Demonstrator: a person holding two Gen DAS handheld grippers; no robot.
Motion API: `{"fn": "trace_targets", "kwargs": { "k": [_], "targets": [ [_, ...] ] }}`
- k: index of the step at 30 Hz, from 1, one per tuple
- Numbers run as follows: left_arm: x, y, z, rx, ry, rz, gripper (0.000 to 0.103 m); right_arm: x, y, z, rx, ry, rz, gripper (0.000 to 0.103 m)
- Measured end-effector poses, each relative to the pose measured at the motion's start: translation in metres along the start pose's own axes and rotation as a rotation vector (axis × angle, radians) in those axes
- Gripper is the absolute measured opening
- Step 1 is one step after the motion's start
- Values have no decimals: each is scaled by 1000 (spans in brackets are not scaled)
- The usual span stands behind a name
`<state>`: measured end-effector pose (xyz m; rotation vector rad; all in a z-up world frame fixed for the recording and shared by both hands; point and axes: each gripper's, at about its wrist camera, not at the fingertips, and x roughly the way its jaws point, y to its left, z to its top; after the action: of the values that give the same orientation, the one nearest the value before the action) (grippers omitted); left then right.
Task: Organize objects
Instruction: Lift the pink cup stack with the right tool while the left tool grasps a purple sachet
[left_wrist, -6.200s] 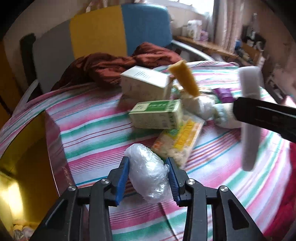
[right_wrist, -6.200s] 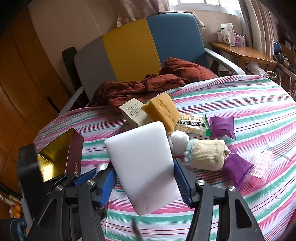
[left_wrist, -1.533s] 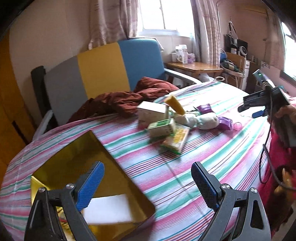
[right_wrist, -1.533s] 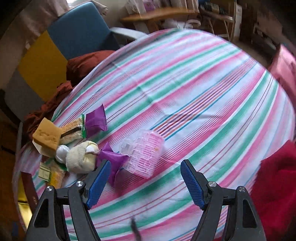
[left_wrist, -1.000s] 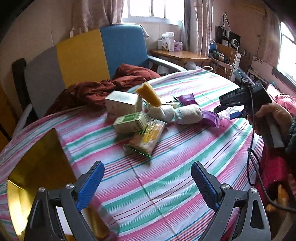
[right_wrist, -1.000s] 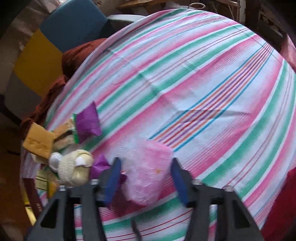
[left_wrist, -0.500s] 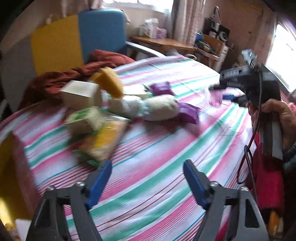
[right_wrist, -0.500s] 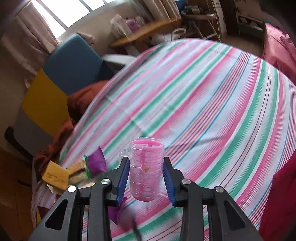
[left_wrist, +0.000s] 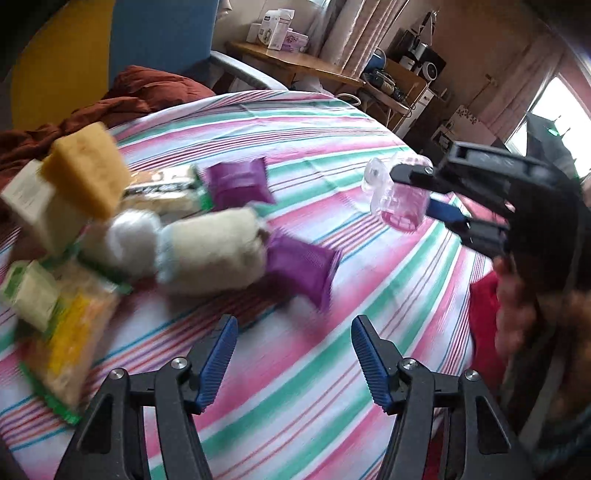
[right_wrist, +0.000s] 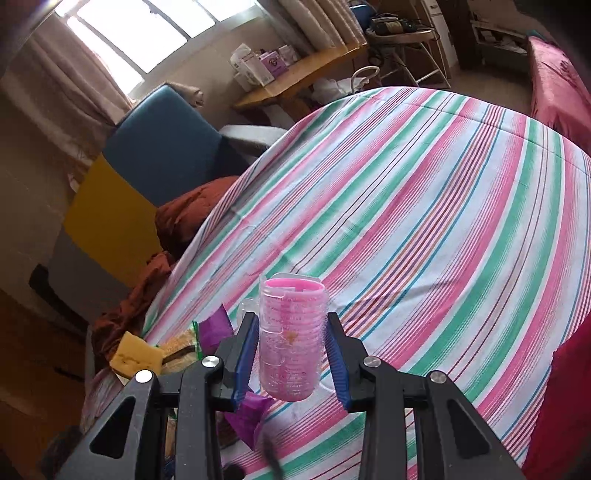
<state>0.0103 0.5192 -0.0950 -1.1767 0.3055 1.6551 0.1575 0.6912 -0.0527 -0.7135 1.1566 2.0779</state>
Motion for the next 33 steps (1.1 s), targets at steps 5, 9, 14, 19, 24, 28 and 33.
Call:
{"fn": "trace_targets", "kwargs": {
  "k": [5,9,14,19,24,28,33],
  "targets": [
    [26,0,22,-95,21,-46,73,-1,-3,1,24,-16,16,36],
    [42,-5,32,-101,-5,-32,79,-2,-5,1,28,-17,24,36],
    [52,-13,30,-34,13,-24,79,-2,-6,1,33,-17,29,36],
    [34,-21,30,21,-36,40,81,-2,-9,1,52,-18,34,36],
    [43,-27,34,90,10,34,90,-2,-7,0,55,-17,39,36],
    [51,-34,34,146,4,37,88,-2,-7,0,59,-16,41,36],
    [55,-41,29,219,49,-62,71,0,-8,0,67,-11,51,36]
  ]
}}
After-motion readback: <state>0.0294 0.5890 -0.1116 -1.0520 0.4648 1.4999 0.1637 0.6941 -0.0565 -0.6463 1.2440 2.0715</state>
